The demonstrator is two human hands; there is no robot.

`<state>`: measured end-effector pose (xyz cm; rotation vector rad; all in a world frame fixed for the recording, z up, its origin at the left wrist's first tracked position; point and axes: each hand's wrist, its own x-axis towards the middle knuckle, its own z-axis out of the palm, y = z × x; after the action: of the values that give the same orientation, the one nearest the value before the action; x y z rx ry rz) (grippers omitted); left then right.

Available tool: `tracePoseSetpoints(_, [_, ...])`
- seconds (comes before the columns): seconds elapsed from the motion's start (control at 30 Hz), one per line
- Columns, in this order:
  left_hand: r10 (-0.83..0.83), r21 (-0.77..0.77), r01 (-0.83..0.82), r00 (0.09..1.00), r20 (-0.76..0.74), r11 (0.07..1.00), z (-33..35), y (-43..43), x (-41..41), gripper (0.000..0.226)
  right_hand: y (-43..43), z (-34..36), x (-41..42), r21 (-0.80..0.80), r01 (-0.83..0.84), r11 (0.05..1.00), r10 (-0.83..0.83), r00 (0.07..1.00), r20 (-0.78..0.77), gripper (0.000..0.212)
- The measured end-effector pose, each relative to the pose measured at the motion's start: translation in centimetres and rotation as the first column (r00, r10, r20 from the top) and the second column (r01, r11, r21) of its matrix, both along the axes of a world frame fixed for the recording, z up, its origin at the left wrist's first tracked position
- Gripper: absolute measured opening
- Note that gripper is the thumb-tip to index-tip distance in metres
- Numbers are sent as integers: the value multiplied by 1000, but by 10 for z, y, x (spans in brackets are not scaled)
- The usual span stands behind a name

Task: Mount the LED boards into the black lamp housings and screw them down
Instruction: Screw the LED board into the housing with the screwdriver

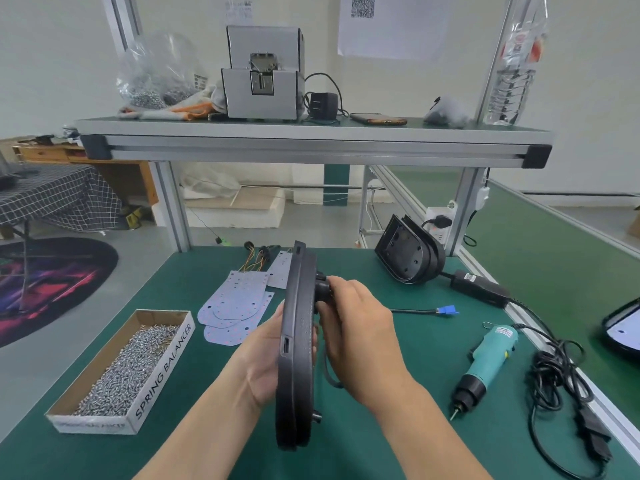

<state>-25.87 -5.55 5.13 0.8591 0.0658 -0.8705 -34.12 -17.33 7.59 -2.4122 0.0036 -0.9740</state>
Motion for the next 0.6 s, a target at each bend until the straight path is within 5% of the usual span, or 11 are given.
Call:
tracePoseSetpoints(0.03, [10,-29,-9,1000,26,1000,2,-3,-3,12,-1,0,1,-35,17,999,-18,999,-37,16])
tracePoseSetpoints(0.17, [81,-40,-73,952,296,997,0,-3,-2,31,-19,3,-3,-26,-89,996,83,983,-162,28])
tracePoseSetpoints(0.23, [120,41,-151,898,423,988,-5,-2,3,41,-35,3,-5,204,-106,973,134,982,-132,30])
tracePoseSetpoints(0.3, [156,135,-270,822,547,953,-8,-3,7,34,-47,4,-4,636,-20,772,84,994,-71,23])
tracePoseSetpoints(0.33, [168,156,-315,791,588,936,-10,-3,8,24,-52,3,-2,741,40,670,115,981,-157,40])
tracePoseSetpoints(0.4, [134,184,-344,723,677,921,-12,-4,10,15,-55,-5,1,740,99,666,284,883,-374,69])
tracePoseSetpoints(0.47, [62,214,-339,648,759,916,-14,-7,9,17,-52,-15,3,725,81,684,371,817,-441,63])
tracePoseSetpoints(0.6, [-44,260,-340,530,847,904,-19,-13,3,23,-57,-27,13,785,81,614,336,873,-354,19])
